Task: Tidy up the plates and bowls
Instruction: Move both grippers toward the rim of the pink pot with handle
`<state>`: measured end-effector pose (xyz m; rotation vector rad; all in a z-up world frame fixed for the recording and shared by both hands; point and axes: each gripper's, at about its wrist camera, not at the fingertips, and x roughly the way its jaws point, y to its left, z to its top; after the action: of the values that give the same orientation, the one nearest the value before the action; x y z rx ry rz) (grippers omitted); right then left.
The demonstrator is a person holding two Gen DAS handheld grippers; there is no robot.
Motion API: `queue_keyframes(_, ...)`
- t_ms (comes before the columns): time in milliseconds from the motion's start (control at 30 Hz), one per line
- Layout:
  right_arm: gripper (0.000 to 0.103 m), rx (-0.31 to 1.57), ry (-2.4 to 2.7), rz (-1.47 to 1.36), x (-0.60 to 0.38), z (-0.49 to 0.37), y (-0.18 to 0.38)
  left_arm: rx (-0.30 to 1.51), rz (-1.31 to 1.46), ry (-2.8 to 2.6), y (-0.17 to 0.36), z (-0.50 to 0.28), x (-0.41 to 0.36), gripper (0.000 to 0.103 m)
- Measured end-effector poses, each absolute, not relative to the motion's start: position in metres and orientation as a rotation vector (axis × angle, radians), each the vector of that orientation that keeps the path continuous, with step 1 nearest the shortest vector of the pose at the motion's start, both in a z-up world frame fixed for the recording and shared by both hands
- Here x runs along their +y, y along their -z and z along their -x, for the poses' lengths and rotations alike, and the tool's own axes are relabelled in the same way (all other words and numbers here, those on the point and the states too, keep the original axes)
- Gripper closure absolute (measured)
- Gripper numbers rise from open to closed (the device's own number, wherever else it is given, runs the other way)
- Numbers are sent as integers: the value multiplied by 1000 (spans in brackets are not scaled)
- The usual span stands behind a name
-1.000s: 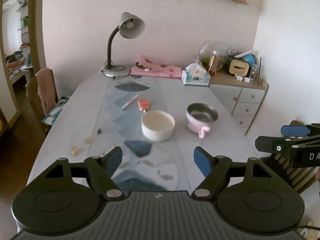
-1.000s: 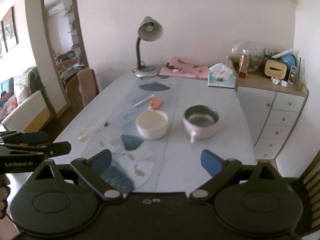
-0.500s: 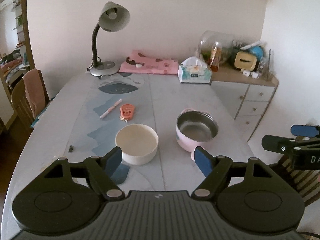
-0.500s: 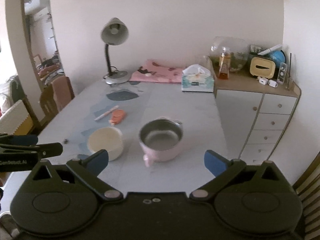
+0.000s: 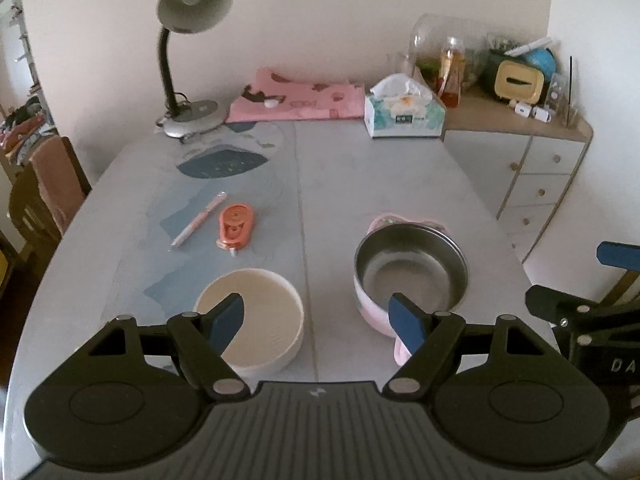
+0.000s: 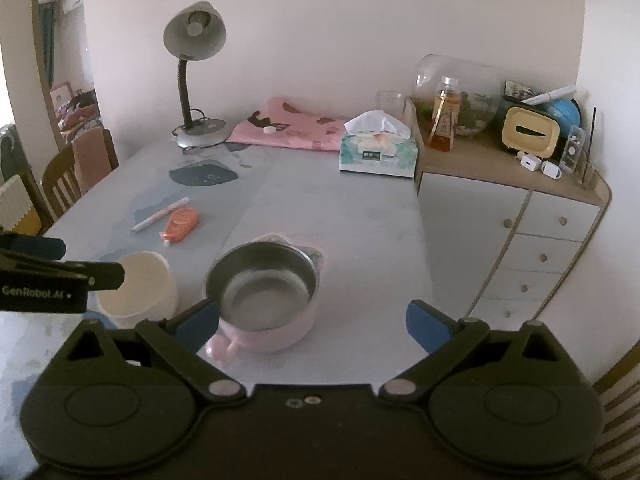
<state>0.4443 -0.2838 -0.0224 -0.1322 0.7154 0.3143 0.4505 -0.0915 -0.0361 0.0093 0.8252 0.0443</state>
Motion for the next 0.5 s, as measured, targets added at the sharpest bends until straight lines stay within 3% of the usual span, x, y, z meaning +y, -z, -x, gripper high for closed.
queue_keyframes(167, 3, 740, -329, 145, -282, -476, 35, 865, -4, -24, 50, -488, -98, 24)
queue_keyframes(500, 24, 829, -340, 127, -278, -538, 66, 963, 8, -20, 87, -553, -108, 24)
